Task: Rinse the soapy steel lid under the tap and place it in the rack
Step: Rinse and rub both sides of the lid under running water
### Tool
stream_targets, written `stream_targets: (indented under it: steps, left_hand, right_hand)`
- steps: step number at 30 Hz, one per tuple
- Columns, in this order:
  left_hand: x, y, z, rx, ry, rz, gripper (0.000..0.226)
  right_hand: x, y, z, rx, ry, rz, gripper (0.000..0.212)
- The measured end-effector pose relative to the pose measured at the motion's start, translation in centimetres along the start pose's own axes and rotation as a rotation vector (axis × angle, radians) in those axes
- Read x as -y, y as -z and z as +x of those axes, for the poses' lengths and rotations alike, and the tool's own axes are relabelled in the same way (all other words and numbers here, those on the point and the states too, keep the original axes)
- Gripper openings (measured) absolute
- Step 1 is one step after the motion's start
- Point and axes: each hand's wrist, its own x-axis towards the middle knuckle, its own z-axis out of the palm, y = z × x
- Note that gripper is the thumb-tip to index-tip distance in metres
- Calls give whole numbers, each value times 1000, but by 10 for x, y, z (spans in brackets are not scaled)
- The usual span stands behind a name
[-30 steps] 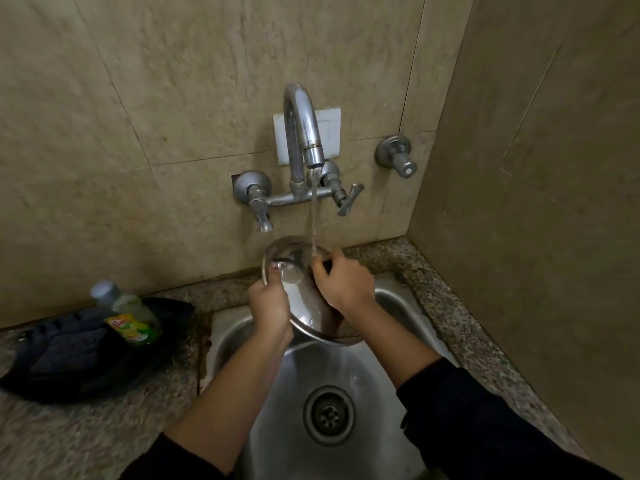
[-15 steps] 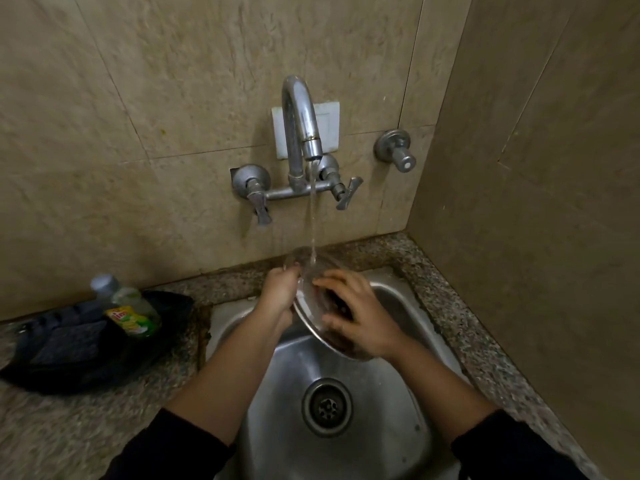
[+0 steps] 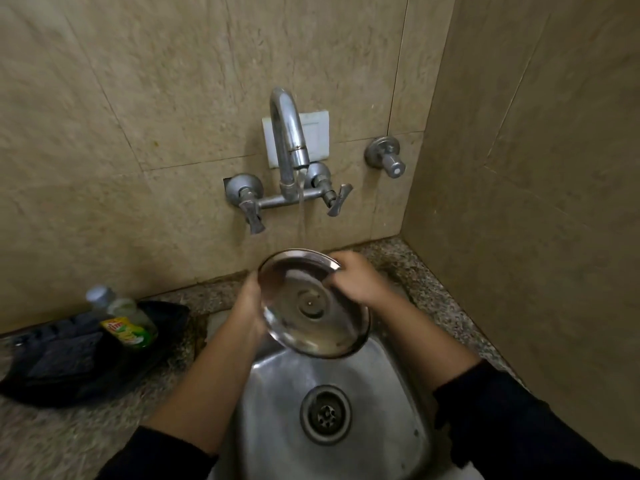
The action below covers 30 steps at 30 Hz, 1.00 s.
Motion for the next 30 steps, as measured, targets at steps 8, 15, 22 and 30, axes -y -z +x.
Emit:
stream_targets:
  steps: [8, 15, 22, 30]
  left_hand:
    - [0, 61, 5, -441, -168, -81, 28]
    - [2, 41, -11, -290, -281, 133, 23]
    - [14, -18, -32, -136, -279, 81, 16]
    - [1, -26, -42, 23, 120, -127, 48]
  right_hand:
    - [39, -31, 44, 111, -138, 282, 17]
    - [0, 9, 17, 78, -145, 561, 27]
    - [-53, 53, -13, -95, -197, 681, 30]
    - [-23, 13, -62, -226, 404, -242, 30]
